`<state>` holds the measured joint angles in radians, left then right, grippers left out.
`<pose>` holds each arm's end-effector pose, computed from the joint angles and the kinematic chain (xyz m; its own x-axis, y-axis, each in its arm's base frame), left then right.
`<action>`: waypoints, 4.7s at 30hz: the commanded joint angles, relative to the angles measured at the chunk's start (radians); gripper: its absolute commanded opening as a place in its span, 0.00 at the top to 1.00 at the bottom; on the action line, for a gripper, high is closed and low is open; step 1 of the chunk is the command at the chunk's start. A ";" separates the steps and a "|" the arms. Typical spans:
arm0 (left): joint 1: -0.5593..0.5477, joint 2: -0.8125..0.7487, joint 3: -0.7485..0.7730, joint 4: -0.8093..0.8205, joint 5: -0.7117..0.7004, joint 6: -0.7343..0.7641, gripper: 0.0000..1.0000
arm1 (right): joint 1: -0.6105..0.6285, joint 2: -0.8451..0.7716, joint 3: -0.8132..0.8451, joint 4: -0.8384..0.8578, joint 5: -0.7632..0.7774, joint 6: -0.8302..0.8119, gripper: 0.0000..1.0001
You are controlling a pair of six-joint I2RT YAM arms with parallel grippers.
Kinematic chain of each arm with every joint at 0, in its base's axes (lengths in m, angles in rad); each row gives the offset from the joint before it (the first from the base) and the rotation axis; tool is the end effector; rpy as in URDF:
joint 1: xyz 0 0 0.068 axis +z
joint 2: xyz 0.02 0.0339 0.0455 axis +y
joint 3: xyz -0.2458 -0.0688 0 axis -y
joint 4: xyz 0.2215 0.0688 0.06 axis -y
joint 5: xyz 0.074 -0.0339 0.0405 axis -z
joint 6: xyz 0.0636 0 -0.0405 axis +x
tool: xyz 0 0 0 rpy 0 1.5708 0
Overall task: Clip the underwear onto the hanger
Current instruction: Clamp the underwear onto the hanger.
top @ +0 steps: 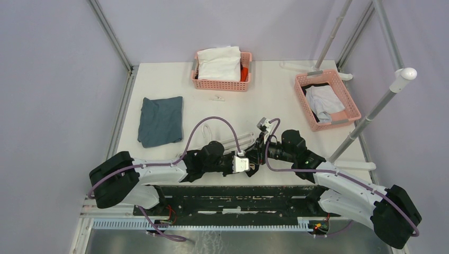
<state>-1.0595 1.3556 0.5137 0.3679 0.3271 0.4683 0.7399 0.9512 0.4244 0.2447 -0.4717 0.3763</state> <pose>0.1188 -0.2535 0.1671 0.2366 0.4518 -0.8602 0.9626 0.0113 0.2707 0.1462 0.1726 0.2177 -0.5304 -0.0409 -0.8468 -0.7828 0.4072 0.4706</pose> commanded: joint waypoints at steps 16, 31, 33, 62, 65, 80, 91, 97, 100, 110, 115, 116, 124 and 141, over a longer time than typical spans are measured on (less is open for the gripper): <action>0.030 -0.057 0.046 0.073 0.035 -0.127 0.97 | 0.021 -0.011 0.045 0.063 -0.037 -0.017 0.97; 0.044 -0.089 0.043 0.075 0.039 -0.156 0.97 | 0.026 -0.015 0.048 0.039 -0.029 -0.035 0.97; 0.044 -0.093 0.043 0.075 0.045 -0.158 0.97 | 0.026 -0.016 0.050 0.033 -0.029 -0.039 0.97; 0.054 -0.155 0.031 0.068 0.053 -0.172 0.97 | 0.031 -0.046 0.057 -0.002 -0.028 -0.080 0.96; 0.056 -0.156 0.031 0.070 0.052 -0.173 0.97 | 0.032 -0.048 0.057 -0.004 -0.027 -0.080 0.96; 0.058 -0.174 0.020 0.077 0.046 -0.178 0.97 | 0.033 -0.056 0.055 -0.007 -0.024 -0.085 0.94; 0.059 -0.184 0.005 0.089 0.040 -0.184 0.97 | 0.035 -0.064 0.053 -0.012 -0.019 -0.085 0.90; 0.059 -0.197 -0.008 0.090 0.036 -0.186 0.97 | 0.035 -0.066 0.054 -0.011 -0.013 -0.086 0.90; 0.058 -0.200 -0.011 0.089 0.034 -0.187 0.97 | 0.036 -0.068 0.054 -0.012 -0.012 -0.086 0.90; 0.058 -0.215 -0.026 0.086 0.031 -0.188 0.97 | 0.035 -0.075 0.055 -0.018 -0.007 -0.085 0.89; 0.059 -0.223 -0.031 0.090 0.026 -0.189 0.97 | 0.035 -0.070 0.059 -0.016 -0.008 -0.080 0.86; 0.059 -0.220 -0.030 0.092 0.026 -0.189 0.97 | 0.035 -0.069 0.059 -0.016 -0.009 -0.080 0.84; 0.059 -0.211 -0.027 0.094 0.021 -0.187 0.97 | 0.036 -0.063 0.061 -0.009 -0.011 -0.071 0.66; 0.059 -0.203 -0.045 0.100 0.003 -0.179 0.97 | 0.036 -0.090 0.053 -0.027 0.033 -0.063 0.35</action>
<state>-1.0046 1.1683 0.4675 0.3710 0.3382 0.3145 0.7708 0.8883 0.4374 0.1993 -0.4610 0.3111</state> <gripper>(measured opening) 0.072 0.614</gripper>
